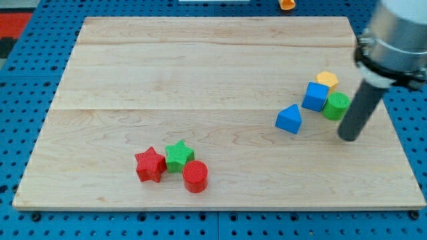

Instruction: Push the green circle and blue cube to the top side

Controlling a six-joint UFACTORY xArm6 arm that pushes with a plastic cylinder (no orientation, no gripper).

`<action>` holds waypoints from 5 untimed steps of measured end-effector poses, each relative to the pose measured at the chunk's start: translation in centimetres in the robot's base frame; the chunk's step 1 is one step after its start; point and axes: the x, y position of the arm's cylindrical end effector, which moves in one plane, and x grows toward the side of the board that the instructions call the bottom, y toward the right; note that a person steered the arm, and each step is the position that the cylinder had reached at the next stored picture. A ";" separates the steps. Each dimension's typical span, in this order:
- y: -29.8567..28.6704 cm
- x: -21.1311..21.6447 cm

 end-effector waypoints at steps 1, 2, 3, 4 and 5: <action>0.5 -3.4; -1.1 -6.3; -5.8 -8.9; -10.8 -11.1; -13.4 -10.4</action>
